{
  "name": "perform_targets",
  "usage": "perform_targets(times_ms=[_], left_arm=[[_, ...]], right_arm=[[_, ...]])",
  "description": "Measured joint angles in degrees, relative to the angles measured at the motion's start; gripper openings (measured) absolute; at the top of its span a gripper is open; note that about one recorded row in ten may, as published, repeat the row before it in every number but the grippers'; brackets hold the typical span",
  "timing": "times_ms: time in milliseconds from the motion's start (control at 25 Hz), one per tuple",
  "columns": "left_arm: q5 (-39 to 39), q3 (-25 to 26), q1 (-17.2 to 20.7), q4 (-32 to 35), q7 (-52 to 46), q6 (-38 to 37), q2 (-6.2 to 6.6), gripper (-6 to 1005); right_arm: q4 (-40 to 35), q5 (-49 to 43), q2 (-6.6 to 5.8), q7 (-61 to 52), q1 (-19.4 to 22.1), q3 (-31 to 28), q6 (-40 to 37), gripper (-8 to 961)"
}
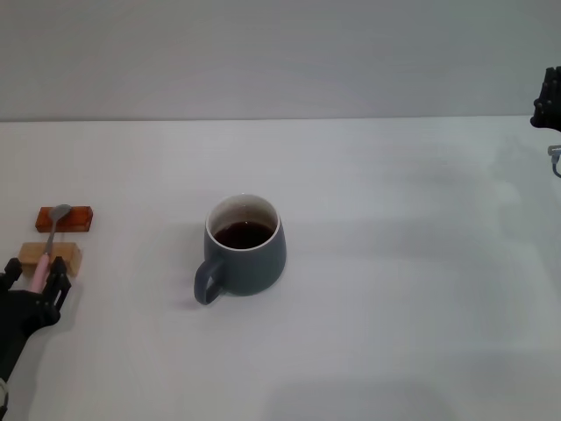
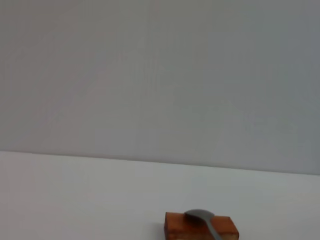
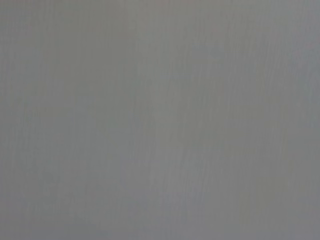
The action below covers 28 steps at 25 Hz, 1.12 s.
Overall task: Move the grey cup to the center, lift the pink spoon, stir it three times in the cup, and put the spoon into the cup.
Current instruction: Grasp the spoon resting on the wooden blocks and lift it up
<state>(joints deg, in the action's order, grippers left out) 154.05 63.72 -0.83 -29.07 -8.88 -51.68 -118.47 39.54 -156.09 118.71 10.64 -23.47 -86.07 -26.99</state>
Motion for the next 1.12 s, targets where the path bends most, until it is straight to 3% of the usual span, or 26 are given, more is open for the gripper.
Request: perform_targets(times_ms=[1040,1120], left_arm=[[-1.0,-1.1,0.0,-0.3,0.0,0.5,-0.19,517],[-1.0,-1.2,0.1,-0.4,0.0,0.5,-0.18,457]], right_arm=[[0.2,-0.9,-0.15,0.0,0.0,-0.8,0.0,50],[0.2,-0.9,-0.15,0.0,0.0,-0.8,0.0,49]])
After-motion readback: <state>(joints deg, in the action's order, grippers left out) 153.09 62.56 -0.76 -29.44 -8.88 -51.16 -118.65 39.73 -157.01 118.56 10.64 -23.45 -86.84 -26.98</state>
